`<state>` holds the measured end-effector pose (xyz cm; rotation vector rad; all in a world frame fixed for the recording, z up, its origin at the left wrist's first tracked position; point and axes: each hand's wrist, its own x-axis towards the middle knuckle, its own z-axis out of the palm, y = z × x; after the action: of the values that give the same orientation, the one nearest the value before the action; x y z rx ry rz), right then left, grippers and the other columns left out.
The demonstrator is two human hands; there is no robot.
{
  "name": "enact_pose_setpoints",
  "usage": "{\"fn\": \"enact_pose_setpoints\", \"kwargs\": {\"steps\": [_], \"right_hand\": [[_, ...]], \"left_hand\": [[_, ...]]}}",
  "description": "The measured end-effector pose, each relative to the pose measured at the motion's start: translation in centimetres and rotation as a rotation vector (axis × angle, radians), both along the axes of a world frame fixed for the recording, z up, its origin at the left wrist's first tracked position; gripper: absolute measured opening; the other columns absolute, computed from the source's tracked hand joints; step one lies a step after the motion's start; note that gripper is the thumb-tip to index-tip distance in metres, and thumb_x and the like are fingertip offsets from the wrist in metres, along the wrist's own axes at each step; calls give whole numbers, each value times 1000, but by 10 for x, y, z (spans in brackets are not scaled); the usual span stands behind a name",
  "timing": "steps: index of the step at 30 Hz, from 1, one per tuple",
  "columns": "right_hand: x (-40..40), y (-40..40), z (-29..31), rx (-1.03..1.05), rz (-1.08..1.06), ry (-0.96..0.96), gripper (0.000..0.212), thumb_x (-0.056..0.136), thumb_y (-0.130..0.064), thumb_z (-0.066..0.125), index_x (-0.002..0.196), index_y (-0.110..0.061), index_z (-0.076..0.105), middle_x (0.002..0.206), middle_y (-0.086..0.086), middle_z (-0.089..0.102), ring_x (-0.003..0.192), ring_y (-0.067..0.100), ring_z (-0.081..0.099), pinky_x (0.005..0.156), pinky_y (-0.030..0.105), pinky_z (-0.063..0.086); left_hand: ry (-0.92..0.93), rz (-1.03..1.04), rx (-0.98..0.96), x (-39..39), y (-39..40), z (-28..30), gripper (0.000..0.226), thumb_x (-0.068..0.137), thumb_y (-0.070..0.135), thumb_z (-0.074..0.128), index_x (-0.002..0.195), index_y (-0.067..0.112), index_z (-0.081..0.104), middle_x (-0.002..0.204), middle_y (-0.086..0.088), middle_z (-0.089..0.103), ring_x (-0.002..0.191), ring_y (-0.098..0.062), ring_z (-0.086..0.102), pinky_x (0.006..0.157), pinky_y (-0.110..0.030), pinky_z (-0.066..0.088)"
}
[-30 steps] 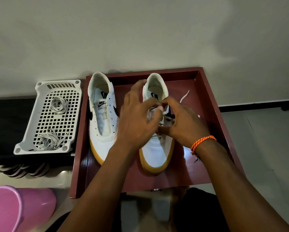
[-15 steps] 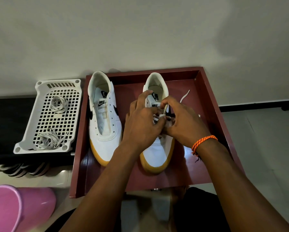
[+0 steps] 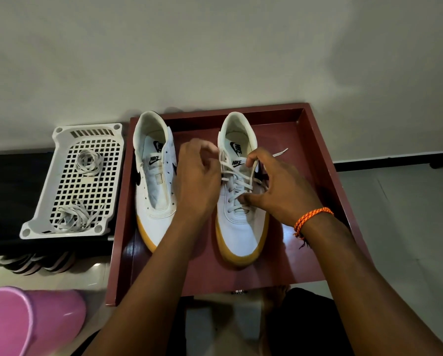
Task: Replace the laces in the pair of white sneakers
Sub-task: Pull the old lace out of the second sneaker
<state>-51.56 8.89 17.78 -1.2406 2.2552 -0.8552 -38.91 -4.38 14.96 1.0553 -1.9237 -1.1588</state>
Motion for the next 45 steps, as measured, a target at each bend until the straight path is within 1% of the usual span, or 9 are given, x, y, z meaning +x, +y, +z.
{"fn": "enact_pose_setpoints", "kwargs": {"steps": [6,10,14,19,22,28,33,40,45], "right_hand": [[0,-2,-3,-20,8,-15,63,74,-30,93,118,-41,50,109,-13,69,97,12,69,80,43,62],[-1,-2,-4,-43,12,-11,54,78,-30,89,116,-38,51,105,-12,68,94,8,68,78,43,63],[0,-2,-4,-30,16,-15,57,76,-29,92,114,-39,51,104,-13,67,95,9,68,78,41,63],[-1,0,-1,-3,-2,-2,61,71,-30,95,111,-41,49,107,-12,68,93,14,69,74,43,63],[-1,-1,-1,-16,-3,-2,61,70,-30,95,108,-41,49,107,-14,68,91,12,68,73,43,62],[-1,-1,-5,-48,9,-12,58,75,-30,91,114,-40,50,110,-12,67,93,12,68,76,45,63],[-1,-3,-9,-55,9,-29,58,74,-30,91,113,-41,50,115,-10,68,100,16,68,79,47,63],[0,-2,-5,-20,-5,0,62,71,-33,95,112,-43,50,124,-15,62,100,15,64,80,43,61],[-1,-1,-4,-25,5,-24,61,72,-33,95,113,-41,51,126,-16,60,106,15,62,83,45,60]], "left_hand": [[-239,-209,-388,0,18,9,25,102,39,53,121,34,69,161,4,35,142,-22,44,103,-52,49],[-427,-251,-461,-1,24,-5,16,100,39,66,111,30,73,172,0,23,153,-30,29,111,-58,41],[-317,-235,-367,-5,25,-6,6,95,29,71,96,27,76,168,2,30,145,-30,38,104,-58,47],[156,-51,-72,-8,12,8,31,96,23,63,95,54,68,141,-15,54,122,-24,62,98,-47,57],[-23,33,-267,-2,3,4,15,96,20,60,100,27,73,139,-5,52,123,-1,53,96,-45,58],[-397,-229,-472,-3,23,-3,15,97,29,66,109,30,75,170,-2,29,154,-33,29,117,-57,36],[-334,-216,-368,-6,23,-9,5,94,26,74,97,27,78,170,1,29,152,-33,29,115,-59,37],[32,7,-140,-6,7,0,12,95,35,62,88,30,70,148,1,48,132,-24,52,104,-50,52],[-158,-61,-353,-2,9,4,22,94,24,55,106,32,72,148,0,50,140,-25,46,107,-52,47]]}}
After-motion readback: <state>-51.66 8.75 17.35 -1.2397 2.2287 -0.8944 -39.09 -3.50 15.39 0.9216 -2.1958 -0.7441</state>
